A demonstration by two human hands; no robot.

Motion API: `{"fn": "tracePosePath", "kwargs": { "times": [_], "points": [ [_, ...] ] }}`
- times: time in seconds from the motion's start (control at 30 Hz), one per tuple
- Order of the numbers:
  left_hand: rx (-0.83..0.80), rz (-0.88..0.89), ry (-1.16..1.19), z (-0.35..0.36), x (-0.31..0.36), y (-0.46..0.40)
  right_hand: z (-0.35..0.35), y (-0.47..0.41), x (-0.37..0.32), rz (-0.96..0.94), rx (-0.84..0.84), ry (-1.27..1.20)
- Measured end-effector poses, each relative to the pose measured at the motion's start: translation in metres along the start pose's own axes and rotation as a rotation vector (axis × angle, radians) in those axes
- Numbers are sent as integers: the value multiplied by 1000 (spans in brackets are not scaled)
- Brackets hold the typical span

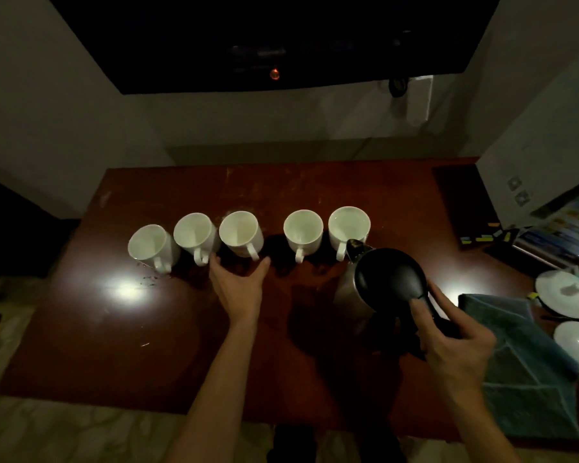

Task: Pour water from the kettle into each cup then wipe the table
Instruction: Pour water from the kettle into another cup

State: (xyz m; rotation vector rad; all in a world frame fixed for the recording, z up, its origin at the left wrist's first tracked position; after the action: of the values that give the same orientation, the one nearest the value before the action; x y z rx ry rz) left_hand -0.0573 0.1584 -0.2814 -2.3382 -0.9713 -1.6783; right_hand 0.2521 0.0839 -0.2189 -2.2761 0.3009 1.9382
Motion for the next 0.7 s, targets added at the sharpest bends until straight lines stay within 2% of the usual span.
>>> {"fn": "tracePosePath", "kwargs": {
  "times": [0.1,0.37,0.7],
  "points": [
    [0,9,56,17,6,-17,-1,0,-3,2,13,-2],
    [182,-24,203,41,19,-45,1,0,-9,15,24,34],
    [281,-42,159,42,15,-55,1,-2,1,12,6,61]
  ]
}}
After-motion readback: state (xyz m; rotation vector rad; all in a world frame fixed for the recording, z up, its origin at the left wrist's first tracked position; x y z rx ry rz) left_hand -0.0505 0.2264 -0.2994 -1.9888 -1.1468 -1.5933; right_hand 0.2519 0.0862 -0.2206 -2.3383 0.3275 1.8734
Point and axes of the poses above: each hand's wrist, its own y-axis away from the middle knuckle, its own z-axis out of the palm, x = y × z, the point moved 3 cm from there along -y, towards the middle knuckle, and after that the axes turned 13 degrees about -x, right-handed, at the moved point
